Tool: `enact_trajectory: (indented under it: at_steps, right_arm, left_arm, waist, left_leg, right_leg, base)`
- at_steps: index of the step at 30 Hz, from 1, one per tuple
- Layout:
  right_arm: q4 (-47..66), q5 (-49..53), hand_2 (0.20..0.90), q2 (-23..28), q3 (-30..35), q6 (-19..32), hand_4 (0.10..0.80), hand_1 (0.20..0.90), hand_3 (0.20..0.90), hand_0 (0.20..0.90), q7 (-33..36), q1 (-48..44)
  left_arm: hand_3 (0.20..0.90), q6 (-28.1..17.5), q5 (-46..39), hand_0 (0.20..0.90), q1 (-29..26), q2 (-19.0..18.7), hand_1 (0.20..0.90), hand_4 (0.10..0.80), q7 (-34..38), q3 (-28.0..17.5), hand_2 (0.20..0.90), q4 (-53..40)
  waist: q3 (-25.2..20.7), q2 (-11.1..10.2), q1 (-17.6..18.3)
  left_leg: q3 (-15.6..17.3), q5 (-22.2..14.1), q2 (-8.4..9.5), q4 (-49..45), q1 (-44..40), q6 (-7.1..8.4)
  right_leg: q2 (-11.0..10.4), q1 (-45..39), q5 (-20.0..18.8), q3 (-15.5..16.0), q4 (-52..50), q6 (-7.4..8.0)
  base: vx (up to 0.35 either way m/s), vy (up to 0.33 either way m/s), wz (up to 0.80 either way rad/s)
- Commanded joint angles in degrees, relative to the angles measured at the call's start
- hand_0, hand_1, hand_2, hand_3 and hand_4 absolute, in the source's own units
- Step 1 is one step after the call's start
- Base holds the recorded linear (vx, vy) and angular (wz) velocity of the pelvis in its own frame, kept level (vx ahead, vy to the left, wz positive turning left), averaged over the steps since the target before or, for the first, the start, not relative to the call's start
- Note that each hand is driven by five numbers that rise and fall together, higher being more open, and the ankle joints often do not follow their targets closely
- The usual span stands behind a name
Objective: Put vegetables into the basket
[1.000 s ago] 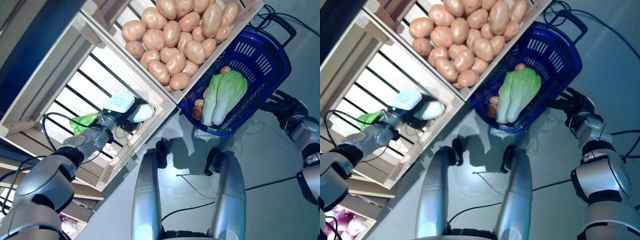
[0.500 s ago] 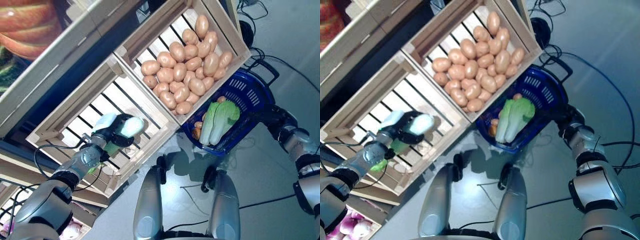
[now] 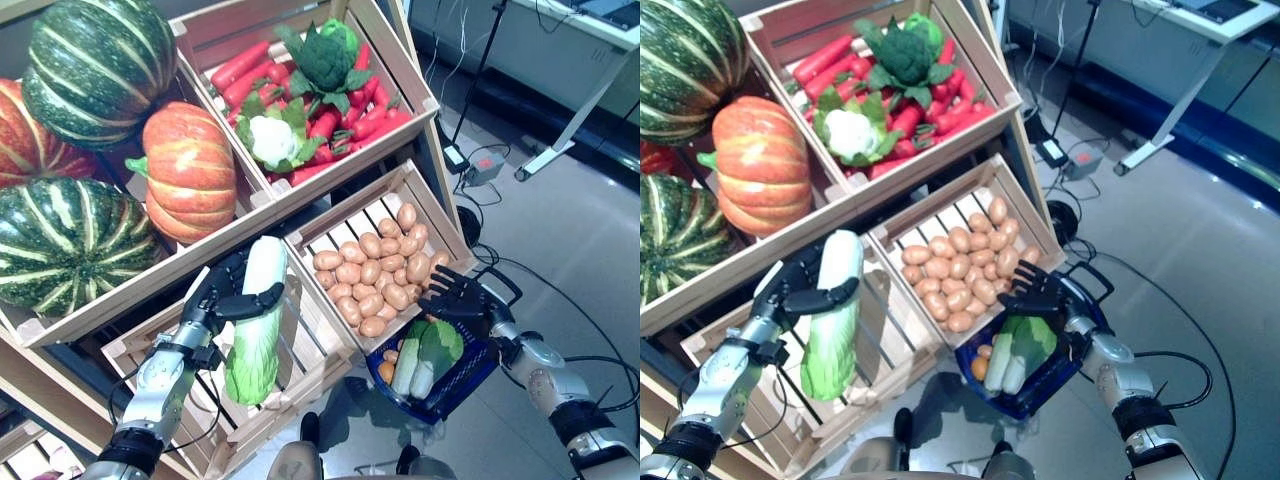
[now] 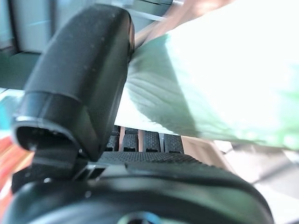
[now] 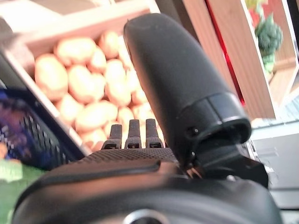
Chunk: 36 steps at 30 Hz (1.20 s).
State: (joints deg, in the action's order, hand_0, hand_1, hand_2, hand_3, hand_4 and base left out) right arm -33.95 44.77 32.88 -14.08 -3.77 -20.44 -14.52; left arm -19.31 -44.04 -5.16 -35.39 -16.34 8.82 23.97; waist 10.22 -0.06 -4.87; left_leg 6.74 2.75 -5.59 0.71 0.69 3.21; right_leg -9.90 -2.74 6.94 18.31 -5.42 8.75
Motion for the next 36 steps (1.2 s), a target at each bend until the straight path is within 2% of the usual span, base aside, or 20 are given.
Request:
enact_trajectory:
  at_steps: [1, 8, 10, 18, 29, 36]
  right_arm:
    - [4.83, -1.06, 0.900, 1.58, -0.43, -0.89, 0.800, 0.900, 0.900, 0.900, -6.21, -2.85]
    - [11.32, -0.70, 0.900, 1.35, -3.82, -7.07, 0.800, 0.900, 0.900, 0.900, -8.45, -5.42]
    - [12.64, 0.96, 0.900, 2.08, -4.42, -9.05, 0.800, 0.900, 0.900, 0.900, -11.61, -5.70]
    - [13.28, 4.69, 0.900, 0.89, -7.17, -11.20, 0.800, 0.900, 0.900, 0.900, -18.23, -8.74]
    - [16.74, 6.17, 0.900, -0.05, -10.53, -12.82, 0.800, 0.900, 0.900, 0.900, -17.59, -13.64]
    - [15.50, 8.68, 0.900, -4.17, -12.82, -13.83, 0.800, 0.900, 0.900, 0.900, -15.38, -17.95]
  left_arm:
    - [0.300, -3.29, -7.31, 0.300, -6.41, 0.01, 0.300, 0.400, -5.22, -2.88, 0.300, -5.06]
    - [0.300, -3.67, -8.88, 0.300, -12.00, 1.84, 0.300, 0.400, -6.06, -0.20, 0.300, -5.51]
    - [0.300, -3.72, -10.16, 0.300, -13.26, 1.68, 0.300, 0.400, -7.19, 0.30, 0.300, -5.59]
    - [0.300, -2.01, -13.27, 0.300, -16.12, 3.64, 0.300, 0.400, -7.82, 1.76, 0.300, -5.25]
    - [0.300, -1.29, -15.66, 0.300, -16.86, 6.89, 0.300, 0.400, -10.34, 4.06, 0.300, -6.78]
    - [0.300, 0.11, -16.80, 0.300, -18.27, 9.90, 0.300, 0.400, -11.70, 6.95, 0.300, -7.73]
  waist:
    - [-5.76, -1.16, -0.81]
    - [-7.33, -2.11, 0.65]
    - [-7.51, -2.34, 1.14]
    - [-7.91, -2.76, 1.44]
    - [-8.26, -3.32, 1.27]
    - [-8.10, -3.40, 0.70]
  left_leg:
    - [-0.67, 2.02, -1.22, 4.29, -0.50, 2.89]
    - [0.02, 1.28, -1.47, 4.29, -1.73, 3.09]
    - [0.36, 0.91, -1.57, 4.29, -2.65, 2.98]
    - [0.68, -0.06, -1.79, 4.29, -4.85, 3.05]
    - [0.46, -0.55, -2.39, 4.29, -5.93, 3.36]
    - [-0.04, -0.84, -2.59, 4.29, -6.57, 3.37]
  right_leg:
    - [-3.94, -0.60, -12.12, 0.67, 8.68, 0.26]
    - [-3.58, -1.74, -12.55, 0.15, 9.76, 0.71]
    - [-3.37, -2.34, -12.31, -0.25, 9.58, 0.62]
    - [-2.89, -4.23, -11.75, -1.08, 9.85, 0.51]
    - [-2.20, -5.37, -11.41, -1.77, 10.41, 0.30]
    - [-2.13, -6.10, -11.03, -1.82, 10.29, 0.06]
  base:
    - [0.044, -0.081, 0.01]
    - [0.015, -0.040, -0.01]
    - [0.032, -0.033, -0.04]
    - [0.028, -0.036, -0.01]
    - [0.020, -0.019, -0.02]
    - [0.004, -0.003, 0.00]
